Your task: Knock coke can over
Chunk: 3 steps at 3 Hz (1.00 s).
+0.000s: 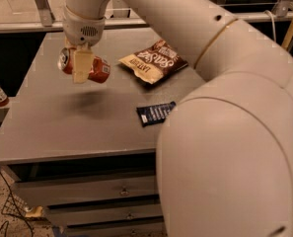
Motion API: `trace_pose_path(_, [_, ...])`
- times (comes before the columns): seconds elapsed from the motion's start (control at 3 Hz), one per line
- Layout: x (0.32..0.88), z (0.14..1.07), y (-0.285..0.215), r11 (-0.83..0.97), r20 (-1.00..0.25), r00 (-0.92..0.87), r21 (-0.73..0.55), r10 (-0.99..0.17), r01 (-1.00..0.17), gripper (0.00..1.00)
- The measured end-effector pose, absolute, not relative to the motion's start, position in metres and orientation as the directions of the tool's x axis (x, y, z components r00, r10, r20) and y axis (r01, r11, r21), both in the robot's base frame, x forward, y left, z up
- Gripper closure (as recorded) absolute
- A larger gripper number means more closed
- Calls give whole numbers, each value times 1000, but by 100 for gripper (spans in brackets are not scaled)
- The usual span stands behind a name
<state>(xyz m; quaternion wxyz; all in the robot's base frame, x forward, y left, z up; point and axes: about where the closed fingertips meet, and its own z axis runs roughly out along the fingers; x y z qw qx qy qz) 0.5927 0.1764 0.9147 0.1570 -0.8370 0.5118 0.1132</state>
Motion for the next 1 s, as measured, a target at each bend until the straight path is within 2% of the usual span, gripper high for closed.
trace_pose_path(0.33, [574,903,177,-499,-198,505,-83,-840,-862,100])
trace_pose_path(0.67, [560,898,182,-537,-92,542,-75,-835,-840,100])
trace_pose_path(1.0, [553,888,184,-492,-27,498,-116,-867,-863,100])
